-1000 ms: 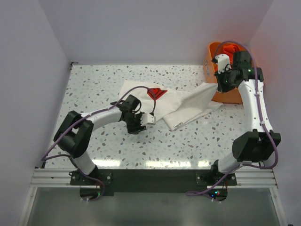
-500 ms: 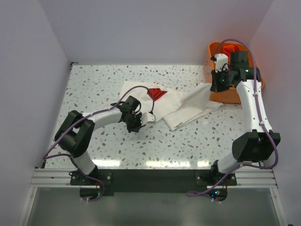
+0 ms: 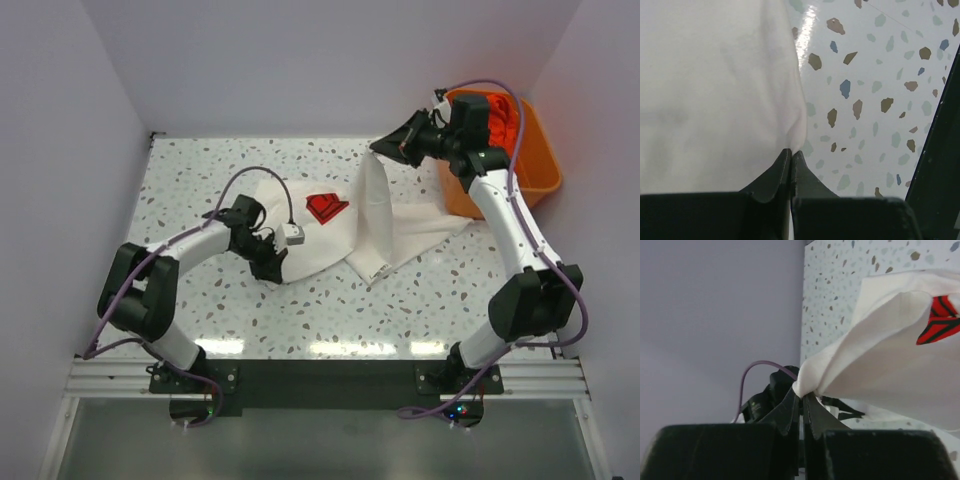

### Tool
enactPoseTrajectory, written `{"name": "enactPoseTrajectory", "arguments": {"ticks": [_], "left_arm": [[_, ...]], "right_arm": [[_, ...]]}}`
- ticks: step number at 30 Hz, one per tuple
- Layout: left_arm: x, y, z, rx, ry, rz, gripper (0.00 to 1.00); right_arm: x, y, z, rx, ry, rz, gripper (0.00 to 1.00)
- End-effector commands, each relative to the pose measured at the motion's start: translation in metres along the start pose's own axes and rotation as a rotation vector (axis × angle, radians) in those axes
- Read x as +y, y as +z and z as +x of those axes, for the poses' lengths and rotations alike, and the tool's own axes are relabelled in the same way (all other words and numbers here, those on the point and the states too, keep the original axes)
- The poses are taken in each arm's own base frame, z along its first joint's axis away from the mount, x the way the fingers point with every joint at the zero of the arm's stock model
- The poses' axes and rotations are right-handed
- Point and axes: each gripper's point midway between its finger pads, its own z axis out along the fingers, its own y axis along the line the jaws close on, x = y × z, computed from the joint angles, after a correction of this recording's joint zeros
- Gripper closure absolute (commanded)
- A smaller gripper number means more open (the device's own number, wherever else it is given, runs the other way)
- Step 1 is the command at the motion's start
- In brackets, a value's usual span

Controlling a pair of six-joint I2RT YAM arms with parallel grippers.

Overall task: Fold and stack the t-shirts
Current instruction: Flatten the tshirt out

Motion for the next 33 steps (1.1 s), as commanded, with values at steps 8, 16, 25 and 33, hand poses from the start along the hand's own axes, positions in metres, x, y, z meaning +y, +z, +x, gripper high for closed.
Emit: {"name": "enactPoseTrajectory", "arguments": {"ticks": [8, 16, 25, 33], "left_arm": [[0.069, -0.082, -0.039, -0.213, -0.146, -0.191, 1.00], [0.091, -0.118, -0.047, -0.305, -0.206, -0.250, 1.00], [0.120, -0.221, -0.069, -0.505, -0.268, -0.517, 1.00], [0.136, -0.303, -0.097, -0.638, -0.219, -0.776, 1.00]], "right_arm": [[0.101, 0.013, -0.039, -0.036, 0.173, -0.292, 1.00], [0.122, 0.022, -0.048, -0.053, 0.128, -0.340, 1.00], [0.061, 0.034, -0.020, 0.014, -0.208, -0.187, 1.00], [0.026, 0.009, -0.063, -0.073, -0.856, 0.112, 1.00]]}}
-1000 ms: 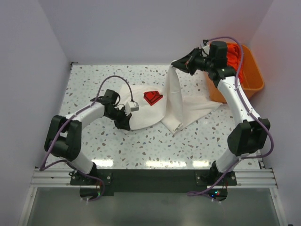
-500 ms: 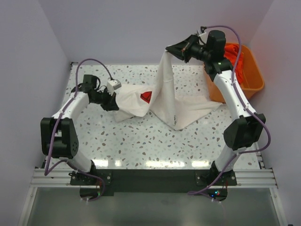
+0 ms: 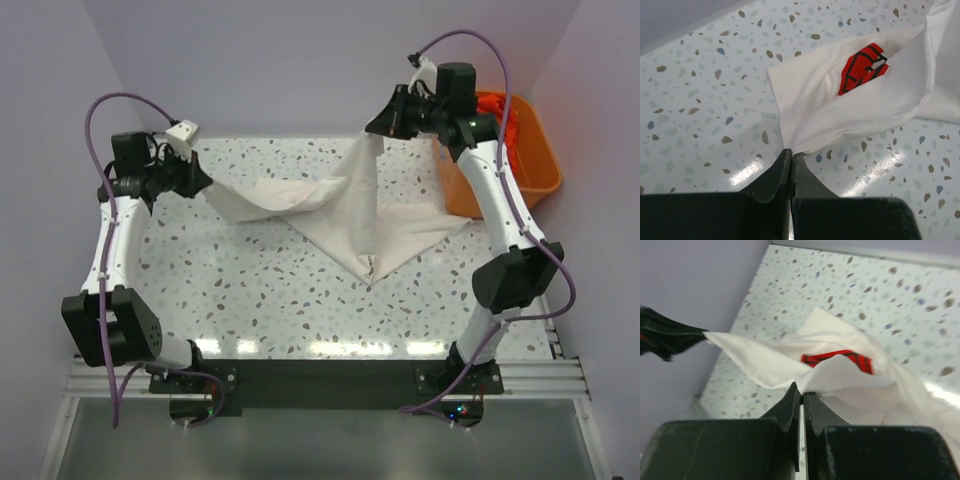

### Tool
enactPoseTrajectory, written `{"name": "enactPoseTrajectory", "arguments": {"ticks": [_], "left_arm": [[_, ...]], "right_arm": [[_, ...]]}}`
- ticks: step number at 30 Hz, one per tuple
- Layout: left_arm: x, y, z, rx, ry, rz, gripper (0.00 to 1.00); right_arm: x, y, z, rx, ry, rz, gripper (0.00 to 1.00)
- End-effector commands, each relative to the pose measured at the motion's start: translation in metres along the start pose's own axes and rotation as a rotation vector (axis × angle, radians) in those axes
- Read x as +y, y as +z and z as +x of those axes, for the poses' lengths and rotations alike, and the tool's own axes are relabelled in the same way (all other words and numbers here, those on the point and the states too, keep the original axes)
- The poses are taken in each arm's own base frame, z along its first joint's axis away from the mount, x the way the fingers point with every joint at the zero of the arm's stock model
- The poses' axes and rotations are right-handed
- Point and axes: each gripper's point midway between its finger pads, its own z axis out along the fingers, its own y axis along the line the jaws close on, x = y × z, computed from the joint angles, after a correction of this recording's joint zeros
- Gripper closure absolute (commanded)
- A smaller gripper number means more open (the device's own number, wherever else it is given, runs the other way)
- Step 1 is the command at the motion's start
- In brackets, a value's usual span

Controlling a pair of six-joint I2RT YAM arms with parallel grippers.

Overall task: Fold and stack the t-shirts
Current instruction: Flatten the tshirt out

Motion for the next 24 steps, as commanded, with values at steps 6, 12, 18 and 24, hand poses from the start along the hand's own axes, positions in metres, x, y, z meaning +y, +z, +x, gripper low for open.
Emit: {"name": "enactPoseTrajectory", "arguments": {"ticks": [6, 12, 18, 24], "left_arm": [[0.045, -0.053, -0.128, -0.280, 0.188, -0.282, 1.00], [0.043, -0.122, -0.201, -0.494, 0.340, -0.479, 1.00], [0.001, -0.213, -0.246, -0.755, 0.455, -0.654, 1.00], [-0.054, -0.295, -0.257, -0.959, 0.563, -0.771, 1.00]], "right_arm": [[-0.002, -0.067, -0.097, -0.218, -0.645, 0.292, 1.00], [0.036, -0.133, -0.146, -0.432, -0.835, 0.395, 1.00], [0.091, -0.221, -0.166, -0.669, -0.984, 0.450, 1.00], [0.146, -0.310, -0.164, -0.898, -1.066, 0.467, 1.00]]}}
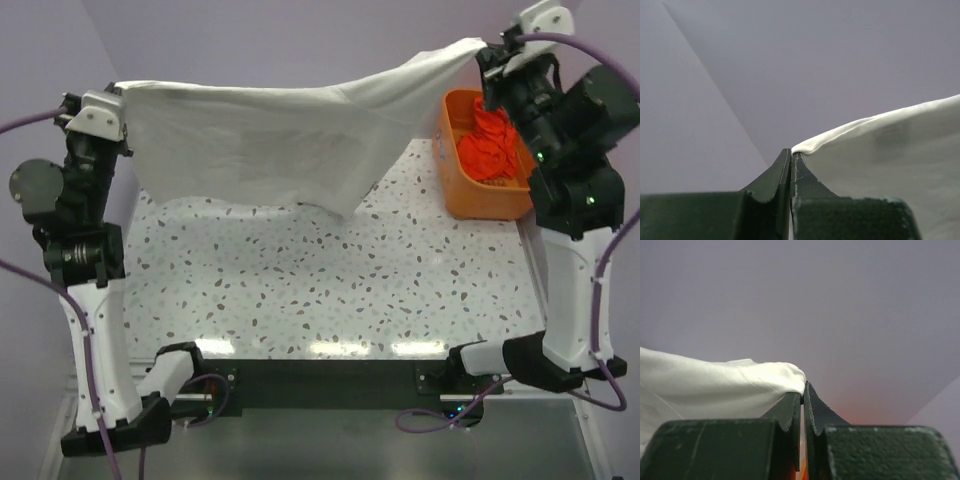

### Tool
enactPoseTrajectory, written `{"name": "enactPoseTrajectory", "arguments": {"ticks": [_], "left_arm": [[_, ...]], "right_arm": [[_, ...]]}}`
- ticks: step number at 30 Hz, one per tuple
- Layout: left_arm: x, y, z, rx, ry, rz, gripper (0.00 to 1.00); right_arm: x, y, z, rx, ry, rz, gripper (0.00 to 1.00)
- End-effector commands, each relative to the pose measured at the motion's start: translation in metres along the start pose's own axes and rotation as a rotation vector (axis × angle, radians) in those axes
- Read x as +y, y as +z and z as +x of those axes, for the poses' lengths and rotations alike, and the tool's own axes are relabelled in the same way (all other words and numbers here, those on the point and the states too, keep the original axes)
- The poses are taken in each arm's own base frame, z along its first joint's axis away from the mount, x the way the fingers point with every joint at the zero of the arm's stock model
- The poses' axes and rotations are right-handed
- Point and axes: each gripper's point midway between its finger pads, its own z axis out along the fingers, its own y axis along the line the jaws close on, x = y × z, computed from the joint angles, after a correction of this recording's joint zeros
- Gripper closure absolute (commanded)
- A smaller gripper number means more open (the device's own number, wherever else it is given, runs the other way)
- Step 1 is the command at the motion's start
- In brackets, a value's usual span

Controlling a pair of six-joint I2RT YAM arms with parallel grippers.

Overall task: Fold and stack the t-shirts
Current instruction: Flatten the tshirt out

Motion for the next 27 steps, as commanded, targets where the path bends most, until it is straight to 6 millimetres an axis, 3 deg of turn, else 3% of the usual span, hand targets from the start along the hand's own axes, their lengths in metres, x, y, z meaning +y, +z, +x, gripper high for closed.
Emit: {"name": "enactPoseTrajectory", "arguments": {"ticks": [1, 2, 6, 8, 11, 15, 20, 21, 22, 23, 25, 26, 27], "left_arm": [[0.035, -0.029, -0.068, -0.193, 0.096, -0.181, 1.00], [0.041, -0.042, -0.084, -0.227, 0.131, -0.214, 1.00], [0.058, -0.073, -0.119, -0.275, 0.205, -0.325, 1.00], [0.067, -0.088, -0.136, -0.287, 0.235, -0.374, 1.00], [0.076, -0.095, -0.143, -0.272, 0.272, -0.419, 1.00], [0.081, -0.087, -0.133, -0.220, 0.291, -0.424, 1.00], [0.049, -0.038, -0.050, -0.015, 0.251, -0.207, 1.00], [0.036, -0.027, -0.018, 0.043, 0.232, -0.145, 1.00], [0.027, -0.021, 0.004, 0.085, 0.218, -0.104, 1.00], [0.020, -0.017, 0.024, 0.122, 0.205, -0.074, 1.00], [-0.005, -0.005, 0.087, 0.232, 0.148, 0.020, 1.00], [-0.013, -0.001, 0.109, 0.274, 0.131, 0.053, 1.00], [-0.028, 0.003, 0.151, 0.350, 0.097, 0.097, 1.00]], "right_arm": [[-0.033, -0.046, -0.075, -0.227, -0.091, 0.141, 1.00], [-0.039, -0.055, -0.087, -0.261, -0.107, 0.170, 1.00], [-0.055, -0.101, -0.135, -0.378, -0.171, 0.243, 1.00], [-0.060, -0.110, -0.145, -0.393, -0.216, 0.261, 1.00], [-0.063, -0.113, -0.156, -0.420, -0.274, 0.275, 1.00], [-0.069, -0.087, -0.150, -0.400, -0.327, 0.298, 1.00], [-0.050, -0.012, -0.086, -0.269, -0.356, 0.194, 1.00], [-0.042, 0.009, -0.057, -0.212, -0.357, 0.162, 1.00], [-0.039, 0.021, -0.044, -0.195, -0.371, 0.150, 1.00], [-0.027, 0.048, -0.004, -0.120, -0.378, 0.104, 1.00], [-0.017, 0.074, 0.033, -0.058, -0.394, 0.066, 1.00], [-0.004, 0.098, 0.076, 0.015, -0.387, 0.014, 1.00], [0.005, 0.108, 0.097, 0.048, -0.388, -0.018, 1.00]]}}
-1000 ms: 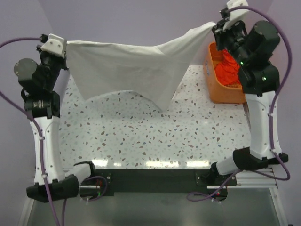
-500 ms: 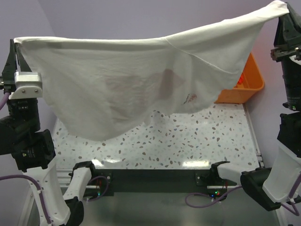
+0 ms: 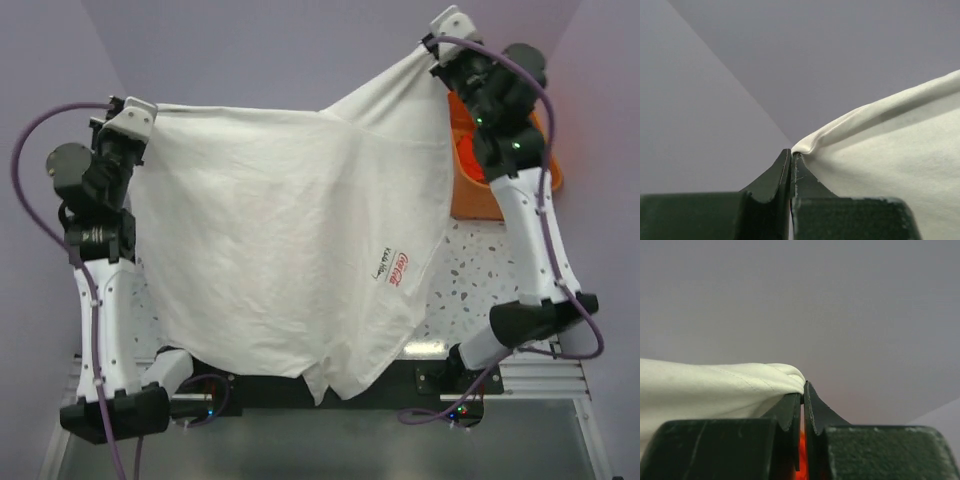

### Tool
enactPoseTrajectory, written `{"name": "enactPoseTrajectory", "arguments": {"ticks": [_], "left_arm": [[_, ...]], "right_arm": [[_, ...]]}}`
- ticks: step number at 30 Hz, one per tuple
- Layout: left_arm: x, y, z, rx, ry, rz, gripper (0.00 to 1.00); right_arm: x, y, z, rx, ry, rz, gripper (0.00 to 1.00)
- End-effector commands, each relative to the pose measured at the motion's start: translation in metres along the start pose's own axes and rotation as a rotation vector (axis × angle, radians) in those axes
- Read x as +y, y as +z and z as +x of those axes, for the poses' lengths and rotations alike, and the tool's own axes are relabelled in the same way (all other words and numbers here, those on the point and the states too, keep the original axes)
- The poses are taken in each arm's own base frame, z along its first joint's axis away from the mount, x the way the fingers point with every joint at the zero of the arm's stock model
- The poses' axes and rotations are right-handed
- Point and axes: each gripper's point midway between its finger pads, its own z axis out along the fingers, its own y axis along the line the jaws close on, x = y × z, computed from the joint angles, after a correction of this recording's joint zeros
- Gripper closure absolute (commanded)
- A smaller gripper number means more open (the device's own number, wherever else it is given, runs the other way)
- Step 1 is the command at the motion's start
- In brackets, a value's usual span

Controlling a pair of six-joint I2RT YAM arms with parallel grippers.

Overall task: Fold and stack the t-shirts
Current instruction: Flatten the tshirt out, then fold the tshirt

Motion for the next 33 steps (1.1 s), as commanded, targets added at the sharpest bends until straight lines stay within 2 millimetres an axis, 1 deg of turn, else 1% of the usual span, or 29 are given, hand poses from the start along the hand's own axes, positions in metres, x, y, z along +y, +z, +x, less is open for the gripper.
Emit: {"name": "enactPoseTrajectory", "arguments": {"ticks": [1, 2, 3, 4, 5, 6, 7, 8, 9, 10, 11, 12, 13, 14, 15, 16, 17, 18, 19, 20, 21, 22, 24, 25, 28, 29, 31, 32, 33], "left_arm": [[-0.068, 0.026, 0.114, 0.243, -0.090, 0.194, 1.00], [-0.081, 0.030, 0.131, 0.274, -0.108, 0.231, 1.00], [-0.106, 0.036, 0.167, 0.344, -0.132, 0.291, 1.00], [-0.122, 0.042, 0.179, 0.364, -0.138, 0.325, 1.00], [-0.135, 0.045, 0.195, 0.397, -0.146, 0.352, 1.00], [-0.147, 0.049, 0.209, 0.426, -0.152, 0.376, 1.00], [-0.169, 0.055, 0.239, 0.480, -0.164, 0.422, 1.00], [-0.177, 0.059, 0.253, 0.501, -0.167, 0.437, 1.00], [-0.194, 0.066, 0.283, 0.551, -0.182, 0.464, 1.00], [-0.199, 0.074, 0.293, 0.555, -0.191, 0.465, 1.00], [-0.206, 0.078, 0.306, 0.578, -0.193, 0.476, 1.00], [-0.215, 0.090, 0.327, 0.607, -0.204, 0.486, 1.00], [-0.219, 0.095, 0.338, 0.625, -0.217, 0.494, 1.00], [-0.223, 0.100, 0.347, 0.642, -0.225, 0.505, 1.00], [-0.226, 0.113, 0.360, 0.652, -0.228, 0.509, 1.00], [-0.229, 0.117, 0.367, 0.657, -0.231, 0.517, 1.00], [-0.226, 0.130, 0.366, 0.634, -0.223, 0.512, 1.00], [-0.236, 0.132, 0.383, 0.652, -0.217, 0.534, 1.00], [-0.239, 0.134, 0.388, 0.655, -0.217, 0.545, 1.00], [-0.236, 0.145, 0.386, 0.632, -0.206, 0.545, 1.00], [-0.243, 0.145, 0.398, 0.639, -0.197, 0.568, 1.00], [-0.244, 0.148, 0.400, 0.631, -0.196, 0.573, 1.00], [-0.247, 0.153, 0.406, 0.608, -0.198, 0.597, 1.00], [-0.246, 0.156, 0.406, 0.597, -0.202, 0.603, 1.00], [-0.244, 0.161, 0.403, 0.538, -0.243, 0.652, 1.00], [-0.240, 0.163, 0.402, 0.527, -0.242, 0.649, 1.00], [-0.233, 0.165, 0.401, 0.500, -0.224, 0.660, 1.00], [-0.231, 0.166, 0.400, 0.491, -0.213, 0.664, 1.00], [-0.229, 0.164, 0.401, 0.471, -0.184, 0.697, 1.00]], "right_arm": [[0.059, 0.048, 0.076, 0.104, -0.047, -0.113, 1.00], [0.079, 0.055, 0.098, 0.138, -0.040, -0.153, 1.00], [0.108, 0.068, 0.128, 0.183, -0.035, -0.210, 1.00], [0.122, 0.074, 0.142, 0.198, -0.060, -0.234, 1.00], [0.141, 0.079, 0.159, 0.223, -0.068, -0.261, 1.00], [0.169, 0.088, 0.190, 0.266, -0.069, -0.310, 1.00], [0.181, 0.094, 0.203, 0.273, -0.088, -0.324, 1.00], [0.193, 0.100, 0.219, 0.293, -0.100, -0.332, 1.00], [0.202, 0.107, 0.231, 0.305, -0.113, -0.338, 1.00], [0.230, 0.113, 0.266, 0.350, -0.126, -0.377, 1.00], [0.231, 0.124, 0.269, 0.347, -0.130, -0.364, 1.00], [0.235, 0.129, 0.279, 0.365, -0.140, -0.355, 1.00], [0.261, 0.132, 0.310, 0.408, -0.148, -0.392, 1.00], [0.258, 0.144, 0.304, 0.390, -0.159, -0.375, 1.00], [0.267, 0.147, 0.315, 0.404, -0.176, -0.384, 1.00], [0.285, 0.146, 0.335, 0.433, -0.188, -0.416, 1.00], [0.288, 0.154, 0.332, 0.418, -0.200, -0.410, 1.00], [0.295, 0.156, 0.336, 0.417, -0.215, -0.422, 1.00], [0.308, 0.155, 0.348, 0.427, -0.224, -0.442, 1.00], [0.310, 0.158, 0.346, 0.418, -0.235, -0.442, 1.00], [0.315, 0.160, 0.347, 0.412, -0.254, -0.451, 1.00], [0.320, 0.160, 0.349, 0.411, -0.259, -0.457, 1.00], [0.322, 0.161, 0.349, 0.408, -0.262, -0.460, 1.00], [0.318, 0.162, 0.348, 0.417, -0.267, -0.440, 1.00], [0.312, 0.160, 0.344, 0.436, -0.244, -0.431, 1.00], [0.304, 0.159, 0.336, 0.440, -0.235, -0.416, 1.00], [0.302, 0.150, 0.334, 0.464, -0.225, -0.435, 1.00], [0.300, 0.146, 0.328, 0.464, -0.214, -0.443, 1.00], [0.289, 0.142, 0.316, 0.467, -0.195, -0.434, 1.00]]}}
